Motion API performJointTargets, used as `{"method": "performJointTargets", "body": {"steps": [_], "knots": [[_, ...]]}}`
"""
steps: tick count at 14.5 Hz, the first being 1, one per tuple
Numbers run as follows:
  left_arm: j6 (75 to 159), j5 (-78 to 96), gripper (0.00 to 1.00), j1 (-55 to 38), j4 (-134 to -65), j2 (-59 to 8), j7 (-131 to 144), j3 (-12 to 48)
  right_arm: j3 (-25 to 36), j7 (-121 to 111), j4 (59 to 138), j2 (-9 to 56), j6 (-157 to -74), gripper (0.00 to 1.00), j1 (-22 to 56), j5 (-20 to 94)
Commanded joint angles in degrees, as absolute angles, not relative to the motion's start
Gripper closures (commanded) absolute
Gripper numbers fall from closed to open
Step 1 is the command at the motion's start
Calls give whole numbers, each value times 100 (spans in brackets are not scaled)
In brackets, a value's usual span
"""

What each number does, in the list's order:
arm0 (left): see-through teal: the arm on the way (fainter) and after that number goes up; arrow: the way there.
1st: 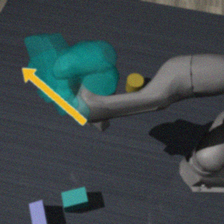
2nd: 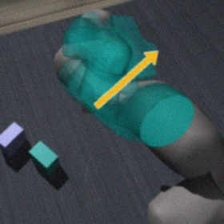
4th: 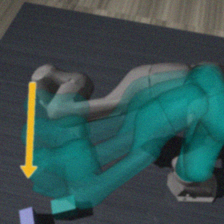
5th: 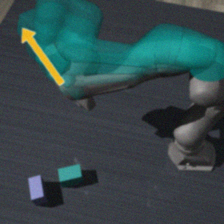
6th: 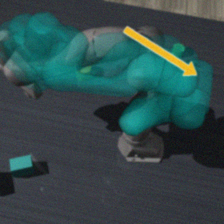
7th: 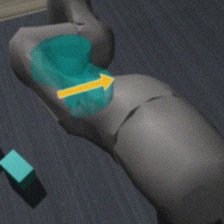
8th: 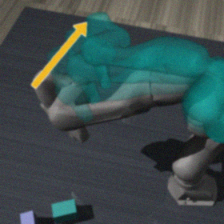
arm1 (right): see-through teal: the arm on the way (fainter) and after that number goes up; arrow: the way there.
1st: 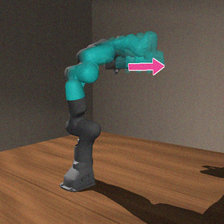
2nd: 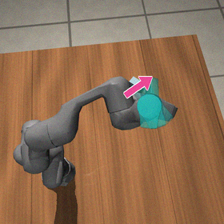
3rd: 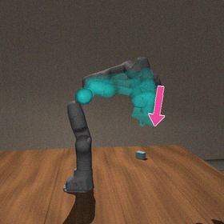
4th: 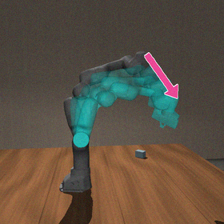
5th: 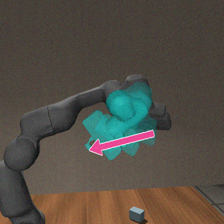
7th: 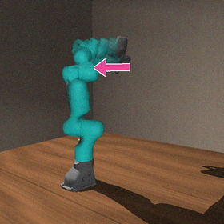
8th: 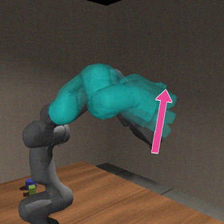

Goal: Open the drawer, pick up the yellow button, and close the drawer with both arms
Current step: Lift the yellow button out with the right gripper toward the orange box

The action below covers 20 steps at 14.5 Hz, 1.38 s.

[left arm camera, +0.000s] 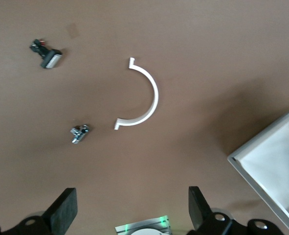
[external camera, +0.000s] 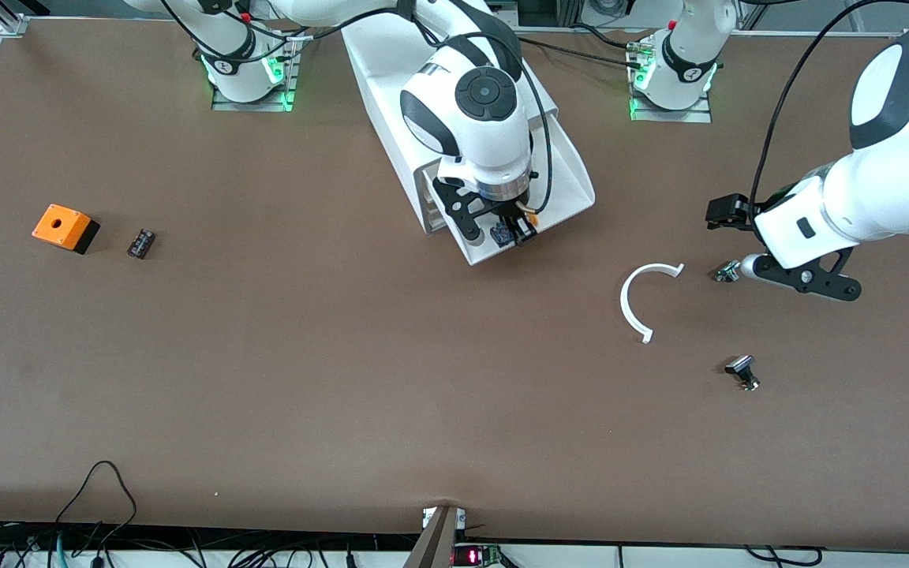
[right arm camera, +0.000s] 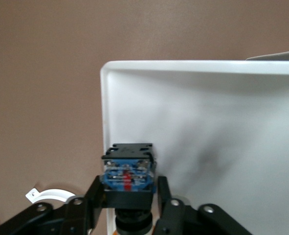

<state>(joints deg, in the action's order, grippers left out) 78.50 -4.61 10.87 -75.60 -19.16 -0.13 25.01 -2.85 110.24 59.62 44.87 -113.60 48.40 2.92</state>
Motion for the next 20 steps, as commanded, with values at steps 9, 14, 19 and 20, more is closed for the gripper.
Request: {"method": "performJointTargets", "body": {"steps": [9, 14, 19, 20], "knots": [[7717, -659, 0, 1063, -7392, -1960, 482, 2540, -334, 10995, 5854, 3973, -10881, 100, 4720, 466], [7708, -615, 0, 1081, -7392, -1951, 1300, 2558, -273, 10497, 5845, 3903, -10592, 100, 4694, 439], [7761, -615, 0, 1002, -7260, -2091, 1310, 2558, -273, 7926, 5871, 3455, -9933, 100, 3878, 431], [7761, -633, 0, 1002, -7251, -2135, 1283, 2558, -255, 7197, 5906, 3384, -9645, 100, 3737, 439]]}}
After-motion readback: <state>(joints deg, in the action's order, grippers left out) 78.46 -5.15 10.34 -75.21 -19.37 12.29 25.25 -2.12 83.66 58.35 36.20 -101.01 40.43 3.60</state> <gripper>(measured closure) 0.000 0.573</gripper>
